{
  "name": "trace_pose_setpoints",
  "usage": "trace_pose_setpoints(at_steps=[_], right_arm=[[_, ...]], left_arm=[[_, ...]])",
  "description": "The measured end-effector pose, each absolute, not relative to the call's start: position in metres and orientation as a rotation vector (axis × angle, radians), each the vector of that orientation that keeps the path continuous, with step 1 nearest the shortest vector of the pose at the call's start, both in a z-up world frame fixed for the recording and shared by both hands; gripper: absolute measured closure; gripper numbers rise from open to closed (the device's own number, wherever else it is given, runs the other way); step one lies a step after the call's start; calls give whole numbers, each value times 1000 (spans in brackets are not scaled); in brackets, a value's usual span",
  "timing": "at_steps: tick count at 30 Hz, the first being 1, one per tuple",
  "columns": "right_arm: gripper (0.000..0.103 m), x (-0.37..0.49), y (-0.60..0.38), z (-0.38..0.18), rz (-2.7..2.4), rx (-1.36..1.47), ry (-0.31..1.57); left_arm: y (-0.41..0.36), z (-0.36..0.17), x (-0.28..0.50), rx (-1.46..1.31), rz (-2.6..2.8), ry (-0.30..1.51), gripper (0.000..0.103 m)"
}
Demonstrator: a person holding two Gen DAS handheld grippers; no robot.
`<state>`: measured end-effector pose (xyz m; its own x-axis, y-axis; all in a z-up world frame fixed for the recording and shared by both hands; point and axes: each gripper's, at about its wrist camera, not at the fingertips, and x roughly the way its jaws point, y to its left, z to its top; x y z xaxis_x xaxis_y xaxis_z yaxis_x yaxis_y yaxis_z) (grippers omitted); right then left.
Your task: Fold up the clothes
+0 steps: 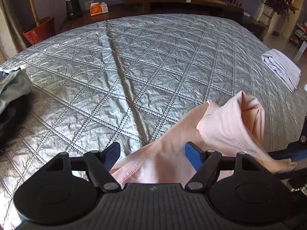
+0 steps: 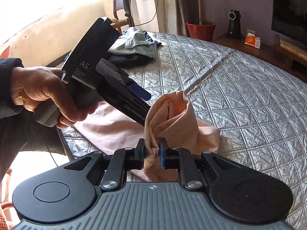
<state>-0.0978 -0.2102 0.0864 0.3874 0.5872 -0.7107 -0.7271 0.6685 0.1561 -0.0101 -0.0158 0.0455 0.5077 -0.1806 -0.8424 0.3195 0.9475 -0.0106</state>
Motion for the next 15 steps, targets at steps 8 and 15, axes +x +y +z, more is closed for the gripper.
trace_pose_setpoints(at_steps=[8,15], right_arm=[[83,-104,-185,68,878,-282,847],[56,-96,-156,52,930,-288,892]], left_arm=[[14,72,5,67,-207,929,29],[9,68,-1,129,-220,931,30]])
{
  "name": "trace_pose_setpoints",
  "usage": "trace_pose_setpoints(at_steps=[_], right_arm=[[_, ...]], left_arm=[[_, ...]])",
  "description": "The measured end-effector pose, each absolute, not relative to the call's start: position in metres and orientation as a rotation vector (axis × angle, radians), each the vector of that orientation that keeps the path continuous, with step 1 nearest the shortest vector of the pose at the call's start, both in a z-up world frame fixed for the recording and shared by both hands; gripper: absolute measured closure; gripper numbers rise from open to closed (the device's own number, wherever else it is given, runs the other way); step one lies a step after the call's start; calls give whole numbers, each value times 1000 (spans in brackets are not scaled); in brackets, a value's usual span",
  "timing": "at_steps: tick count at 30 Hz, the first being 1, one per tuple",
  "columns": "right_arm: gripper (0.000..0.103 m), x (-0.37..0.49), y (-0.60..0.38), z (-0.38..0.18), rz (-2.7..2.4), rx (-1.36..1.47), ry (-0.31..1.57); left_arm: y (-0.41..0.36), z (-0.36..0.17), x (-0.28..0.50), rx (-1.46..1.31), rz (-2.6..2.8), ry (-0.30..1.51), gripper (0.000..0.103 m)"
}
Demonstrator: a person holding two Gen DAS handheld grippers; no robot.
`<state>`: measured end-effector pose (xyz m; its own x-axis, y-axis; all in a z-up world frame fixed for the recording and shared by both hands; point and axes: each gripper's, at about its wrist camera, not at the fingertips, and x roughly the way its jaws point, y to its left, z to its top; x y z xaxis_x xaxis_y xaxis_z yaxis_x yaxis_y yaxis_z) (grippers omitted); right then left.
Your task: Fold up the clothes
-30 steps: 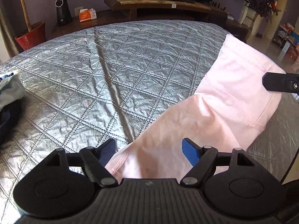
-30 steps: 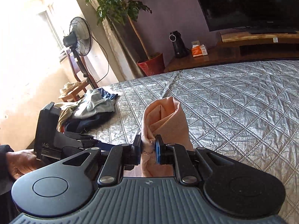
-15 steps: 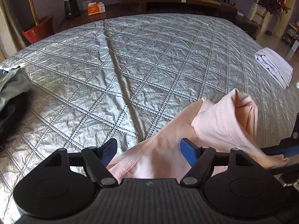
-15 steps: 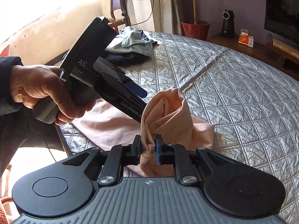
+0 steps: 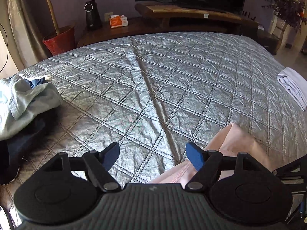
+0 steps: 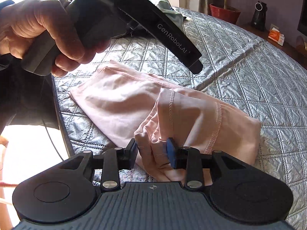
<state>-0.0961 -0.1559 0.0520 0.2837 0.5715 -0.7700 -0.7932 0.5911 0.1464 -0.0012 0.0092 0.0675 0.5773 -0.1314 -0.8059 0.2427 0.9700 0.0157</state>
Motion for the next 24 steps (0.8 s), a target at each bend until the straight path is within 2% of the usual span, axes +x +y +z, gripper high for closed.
trace_pose_setpoints(at_steps=[3,6,9,11,12,15,17,18,19,23,24], right_arm=[[58,-95,-161,59,958,-203,893],[49,-88,-192,78,923,-2,842],[49,-74,-219,80,778,106,803],[61,-65,-216,75,682,19,823],[74,-64,-208,70,667,-40,831],[76,-66,-179,53,667,-226,871],[69,-74,-154,38,726,-357,914],[60,-82,-145,36,752,-421,892],[57,-85,-142,37,759,-439,887],[58,-88,-150,56,747,-317,805],[51,-88,-151,59,734,-288,770]], left_arm=[[18,69,0,110,-199,925,30],[26,73,0,98,-179,914,30],[30,77,-1,92,-172,903,30],[30,78,-1,91,-170,903,30],[30,77,-1,94,-172,904,30],[27,76,-1,104,-179,906,30],[28,75,-1,105,-176,909,30],[28,75,-1,103,-174,910,30],[29,74,0,101,-172,912,30],[31,76,-1,97,-166,906,30],[32,77,-1,95,-165,904,30]])
